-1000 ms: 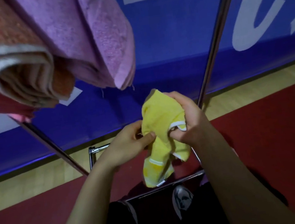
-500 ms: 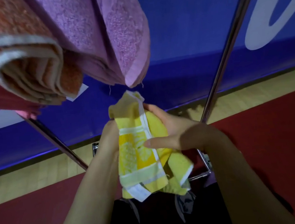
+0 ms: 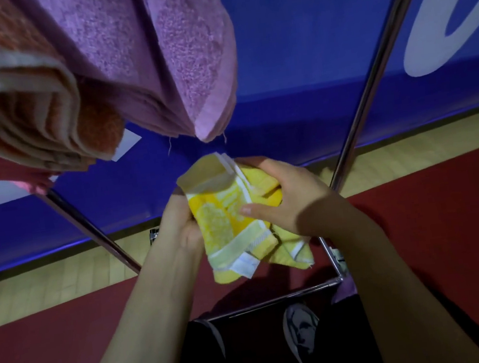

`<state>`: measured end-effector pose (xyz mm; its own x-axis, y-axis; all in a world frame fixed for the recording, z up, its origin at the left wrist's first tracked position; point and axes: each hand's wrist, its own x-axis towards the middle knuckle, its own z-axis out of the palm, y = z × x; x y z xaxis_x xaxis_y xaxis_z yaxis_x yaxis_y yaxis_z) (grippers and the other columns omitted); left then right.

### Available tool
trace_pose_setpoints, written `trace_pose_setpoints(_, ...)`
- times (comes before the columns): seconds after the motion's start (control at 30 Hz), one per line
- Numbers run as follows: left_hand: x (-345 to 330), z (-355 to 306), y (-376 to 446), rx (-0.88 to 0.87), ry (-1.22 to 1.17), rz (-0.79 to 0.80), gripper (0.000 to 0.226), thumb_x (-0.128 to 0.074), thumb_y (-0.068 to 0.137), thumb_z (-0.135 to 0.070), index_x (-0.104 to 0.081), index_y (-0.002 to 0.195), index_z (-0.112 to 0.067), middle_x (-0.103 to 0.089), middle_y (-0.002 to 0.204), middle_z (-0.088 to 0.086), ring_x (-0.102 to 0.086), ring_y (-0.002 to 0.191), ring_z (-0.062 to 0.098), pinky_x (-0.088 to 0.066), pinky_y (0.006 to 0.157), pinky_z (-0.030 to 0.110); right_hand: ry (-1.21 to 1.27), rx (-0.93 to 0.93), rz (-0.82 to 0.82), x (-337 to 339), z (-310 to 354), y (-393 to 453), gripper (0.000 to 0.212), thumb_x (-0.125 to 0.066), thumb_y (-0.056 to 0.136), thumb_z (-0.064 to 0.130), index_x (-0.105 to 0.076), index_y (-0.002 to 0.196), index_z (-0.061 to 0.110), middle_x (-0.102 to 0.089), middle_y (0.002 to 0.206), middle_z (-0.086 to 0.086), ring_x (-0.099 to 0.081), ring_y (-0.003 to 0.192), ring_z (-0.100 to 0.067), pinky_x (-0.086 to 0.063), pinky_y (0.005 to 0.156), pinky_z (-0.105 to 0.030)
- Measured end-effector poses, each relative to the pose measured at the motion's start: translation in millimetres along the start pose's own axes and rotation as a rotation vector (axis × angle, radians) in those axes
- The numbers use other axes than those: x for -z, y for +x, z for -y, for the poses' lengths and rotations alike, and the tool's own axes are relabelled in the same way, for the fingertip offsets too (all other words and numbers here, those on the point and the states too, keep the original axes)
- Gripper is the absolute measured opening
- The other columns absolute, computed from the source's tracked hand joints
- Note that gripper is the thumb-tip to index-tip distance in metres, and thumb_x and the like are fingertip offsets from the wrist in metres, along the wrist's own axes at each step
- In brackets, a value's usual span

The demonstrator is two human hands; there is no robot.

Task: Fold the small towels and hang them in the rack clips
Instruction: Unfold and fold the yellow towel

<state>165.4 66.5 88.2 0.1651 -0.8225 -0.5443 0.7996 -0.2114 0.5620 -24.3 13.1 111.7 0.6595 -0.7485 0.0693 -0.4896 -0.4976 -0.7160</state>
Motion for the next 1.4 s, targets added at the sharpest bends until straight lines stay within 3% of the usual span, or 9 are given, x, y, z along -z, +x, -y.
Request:
trace_pose_setpoints(0.17,-21,0,-16,-0.055,-0.130,0.119,0.055,-0.049,0.101,-0.038,-0.059,0.138,0.001,-0.061,0.141,0.020,-0.061,0.130,0.039,-0.043,0.116,0.049,0.024,-0.017,-0.255,6,-4,4,0.042,-0.072,0.088,0.045,-0.064,0.126,0.032,-0.073,0.105,0.012,-0.067,0.097,-0.008,-0.052,0.086,-0.027)
trace_pose_setpoints(0.23,-30,4,-27,-0.222,0.177,0.054,0.067,-0.059,0.091,-0.057,-0.060,0.138,-0.010,-0.058,0.137,0.011,-0.057,0.135,0.039,-0.043,0.114,0.046,0.123,-0.099,-0.329,12,-8,2,0.034,-0.071,0.088,0.045,-0.066,0.119,0.032,-0.073,0.092,0.009,-0.070,0.083,-0.012,-0.055,0.076,-0.030)
trace_pose_setpoints(0.37,-28,21,-53,-0.907,1.142,0.150,0.079,-0.086,0.083,-0.041,-0.033,0.142,-0.038,-0.035,0.148,-0.011,-0.042,0.137,-0.010,-0.044,0.102,0.009,0.368,-0.225,-0.434,21,-14,2,0.012,-0.071,0.092,0.032,-0.071,0.102,0.026,-0.073,0.081,0.000,-0.069,0.073,-0.014,-0.053,0.066,-0.026)
trace_pose_setpoints(0.47,-20,36,-48,-0.892,1.594,0.374,0.083,-0.082,0.087,-0.043,-0.034,0.155,-0.046,-0.023,0.158,-0.007,-0.012,0.157,0.007,-0.035,0.121,0.029,0.430,-0.293,-0.406,23,-14,5,0.010,-0.069,0.094,0.030,-0.072,0.100,0.024,-0.071,0.080,-0.004,-0.065,0.067,-0.012,-0.049,0.061,-0.022)
trace_pose_setpoints(0.67,-27,27,-34,-0.954,1.335,0.271,0.029,-0.061,0.103,-0.031,-0.072,0.129,-0.024,-0.068,0.123,-0.011,-0.060,0.121,-0.001,-0.045,0.100,0.016,0.350,-0.318,-0.383,24,-17,7,0.022,-0.060,0.099,0.036,-0.070,0.092,0.018,-0.065,0.076,0.001,-0.058,0.070,-0.009,-0.044,0.063,-0.020)
trace_pose_setpoints(0.87,-34,27,-42,-0.726,1.210,0.041,0.042,-0.046,0.108,-0.042,-0.069,0.082,-0.019,-0.071,0.070,-0.009,-0.060,0.064,-0.006,-0.045,0.063,0.014,0.082,-0.410,-0.271,23,-19,7,0.055,-0.035,0.107,0.048,-0.050,0.075,0.007,-0.061,0.080,-0.011,-0.059,0.094,-0.033,-0.040,0.081,-0.038)
trace_pose_setpoints(1.13,-31,19,-36,-0.658,1.106,-0.143,0.063,-0.038,0.105,-0.060,-0.065,0.092,-0.004,-0.072,0.087,0.017,-0.070,0.090,0.033,-0.057,0.082,0.050,0.112,-0.397,-0.402,33,-16,8,0.058,-0.036,0.109,0.042,-0.040,0.060,0.012,-0.045,0.059,-0.004,-0.045,0.060,-0.021,-0.027,0.062,-0.035)
trace_pose_setpoints(1.27,-34,19,-33,-0.615,1.076,-0.194,0.064,-0.038,0.104,-0.064,-0.069,0.094,-0.009,-0.074,0.086,0.013,-0.073,0.089,0.028,-0.058,0.087,0.047,0.179,-0.379,-0.382,30,-13,8,0.059,-0.037,0.107,0.048,-0.038,0.057,0.016,-0.039,0.053,0.003,-0.041,0.041,-0.006,-0.029,0.043,-0.021)
trace_pose_setpoints(1.4,-43,32,-34,-0.698,1.181,-0.200,0.054,-0.042,0.110,-0.044,-0.053,0.076,-0.002,-0.064,0.073,0.018,-0.063,0.075,0.033,-0.046,0.068,0.042,0.185,-0.407,-0.291,21,0,12,0.058,-0.034,0.108,0.047,-0.049,0.063,0.013,-0.049,0.061,-0.001,-0.049,0.058,-0.015,-0.031,0.045,-0.019)
